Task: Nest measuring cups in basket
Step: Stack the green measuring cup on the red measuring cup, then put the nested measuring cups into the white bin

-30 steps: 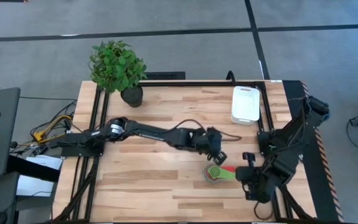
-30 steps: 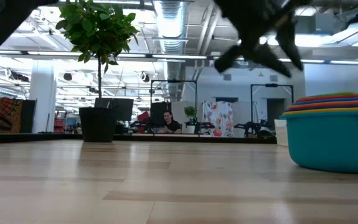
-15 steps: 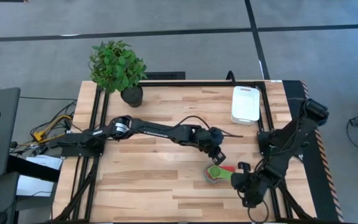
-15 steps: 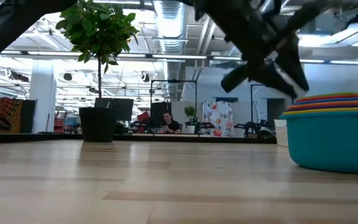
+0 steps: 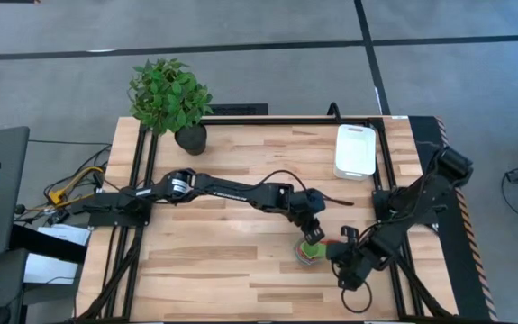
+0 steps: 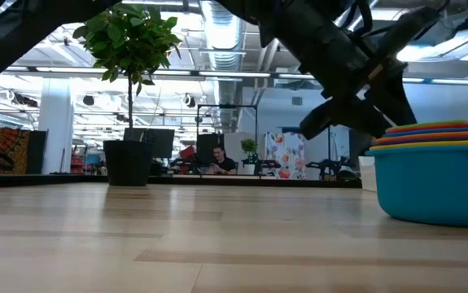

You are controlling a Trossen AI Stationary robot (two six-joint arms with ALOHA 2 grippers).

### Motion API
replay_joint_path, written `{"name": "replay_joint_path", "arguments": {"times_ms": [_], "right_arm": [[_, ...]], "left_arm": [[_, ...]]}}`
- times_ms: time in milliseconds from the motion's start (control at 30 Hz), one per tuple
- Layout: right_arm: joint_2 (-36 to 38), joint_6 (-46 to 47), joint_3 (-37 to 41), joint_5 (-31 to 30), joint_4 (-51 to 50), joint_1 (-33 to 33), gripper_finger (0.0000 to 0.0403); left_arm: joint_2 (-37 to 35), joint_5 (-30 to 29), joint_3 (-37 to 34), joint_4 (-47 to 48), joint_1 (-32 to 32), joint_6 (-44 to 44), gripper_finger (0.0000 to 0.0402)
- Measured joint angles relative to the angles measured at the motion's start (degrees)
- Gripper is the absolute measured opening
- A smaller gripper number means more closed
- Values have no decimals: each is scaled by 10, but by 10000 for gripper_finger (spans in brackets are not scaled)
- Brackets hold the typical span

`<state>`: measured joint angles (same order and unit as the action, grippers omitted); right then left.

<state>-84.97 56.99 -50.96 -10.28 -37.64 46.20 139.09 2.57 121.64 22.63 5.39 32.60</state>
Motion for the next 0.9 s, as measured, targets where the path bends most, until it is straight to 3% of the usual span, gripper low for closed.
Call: {"name": "replay_joint_path", "arguments": {"times_ms": [167, 500, 700, 800, 900], "right_arm": [[23, -3, 0, -3, -25, -23, 11], [69, -5, 0, -4, -43, -37, 17], [119, -1, 0, -20, -40, -51, 44], [141, -9, 0, -35, -34, -68, 67], [156, -25, 0, -46, -13, -85, 97]], "left_arm": [[9, 53, 0, 0, 0, -5, 73], [17, 83, 0, -7, -2, -10, 73], [-13, 117, 11, 6, -23, 40, 73], [-37, 108, 13, 42, -35, 46, 73], [-68, 55, 13, 94, -42, 33, 73]]}}
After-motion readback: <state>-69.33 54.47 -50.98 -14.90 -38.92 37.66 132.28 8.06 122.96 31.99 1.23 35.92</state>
